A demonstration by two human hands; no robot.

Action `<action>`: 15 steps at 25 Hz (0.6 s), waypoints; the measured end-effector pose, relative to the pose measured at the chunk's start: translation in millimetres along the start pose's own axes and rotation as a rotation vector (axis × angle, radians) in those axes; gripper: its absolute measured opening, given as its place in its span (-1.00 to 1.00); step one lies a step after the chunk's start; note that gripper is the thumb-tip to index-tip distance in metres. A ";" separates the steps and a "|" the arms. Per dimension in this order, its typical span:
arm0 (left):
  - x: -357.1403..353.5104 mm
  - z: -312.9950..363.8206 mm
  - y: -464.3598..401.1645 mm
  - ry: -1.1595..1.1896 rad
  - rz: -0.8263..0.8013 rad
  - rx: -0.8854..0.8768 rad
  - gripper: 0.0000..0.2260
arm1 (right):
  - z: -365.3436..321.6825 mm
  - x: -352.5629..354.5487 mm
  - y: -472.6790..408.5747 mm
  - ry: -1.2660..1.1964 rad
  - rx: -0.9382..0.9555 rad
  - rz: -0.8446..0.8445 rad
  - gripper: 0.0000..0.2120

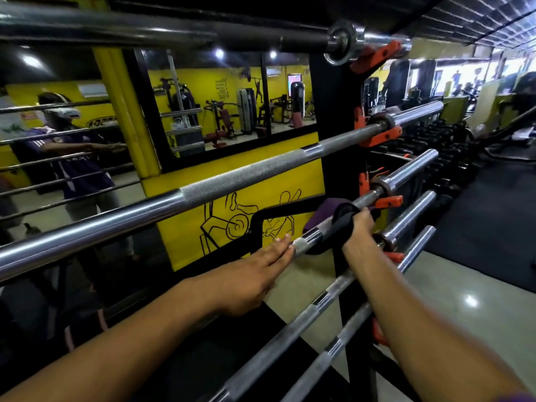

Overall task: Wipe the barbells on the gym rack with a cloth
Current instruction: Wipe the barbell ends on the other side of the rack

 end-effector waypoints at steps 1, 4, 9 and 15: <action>-0.6 0.1 1.2 0.003 0.014 0.008 -0.34 | -15.8 -5.9 -4.3 -0.088 0.029 -0.008 -0.75; -1.0 0.4 -0.3 0.015 0.024 0.035 -0.33 | -29.9 -11.0 -9.5 -0.221 0.096 -0.047 -0.70; 8.2 9.4 -1.3 -0.007 0.007 0.044 -0.37 | 53.0 8.0 3.2 0.048 -0.022 -0.081 -0.69; 9.2 14.6 6.9 -0.070 0.052 0.074 -0.41 | 5.6 2.4 15.7 0.185 0.128 -0.064 -0.69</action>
Point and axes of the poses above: each hand's wrist, its own y-axis away from the middle knuckle, its own x-axis out of the back of the hand, z = x × y, the point moved 2 cm from there along -y, towards the middle knuckle, and after that the axes turned 3 degrees about -y, right-handed, at the moved point
